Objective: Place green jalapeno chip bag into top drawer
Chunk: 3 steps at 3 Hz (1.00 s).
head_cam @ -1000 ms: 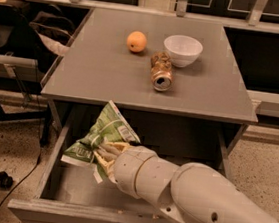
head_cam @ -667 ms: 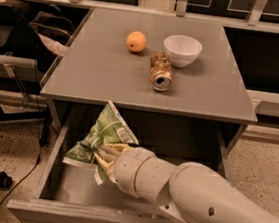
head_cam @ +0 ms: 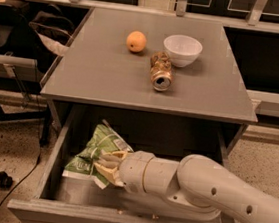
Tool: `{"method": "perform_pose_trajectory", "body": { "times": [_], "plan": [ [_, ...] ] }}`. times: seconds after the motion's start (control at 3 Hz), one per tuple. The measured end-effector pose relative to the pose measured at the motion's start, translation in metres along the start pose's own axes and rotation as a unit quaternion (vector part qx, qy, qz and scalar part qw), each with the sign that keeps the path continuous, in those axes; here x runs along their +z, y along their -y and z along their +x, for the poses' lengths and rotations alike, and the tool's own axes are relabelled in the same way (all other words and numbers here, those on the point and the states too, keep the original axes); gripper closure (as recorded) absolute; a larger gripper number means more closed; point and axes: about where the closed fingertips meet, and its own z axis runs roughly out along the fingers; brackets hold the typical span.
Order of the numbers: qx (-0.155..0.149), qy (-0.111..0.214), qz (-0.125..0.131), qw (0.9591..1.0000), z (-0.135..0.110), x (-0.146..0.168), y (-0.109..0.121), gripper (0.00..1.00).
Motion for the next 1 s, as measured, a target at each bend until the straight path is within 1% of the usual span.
{"method": "perform_pose_trajectory", "body": {
  "times": [0.33, 0.67, 1.0],
  "plan": [
    [-0.004, 0.001, -0.052, 0.9986, 0.010, 0.006, -0.007, 1.00],
    [-0.007, -0.006, -0.074, 0.9972, 0.018, 0.007, -0.012, 1.00],
    [-0.009, -0.031, -0.063, 0.9975, 0.024, 0.008, -0.013, 1.00]
  ]
}}
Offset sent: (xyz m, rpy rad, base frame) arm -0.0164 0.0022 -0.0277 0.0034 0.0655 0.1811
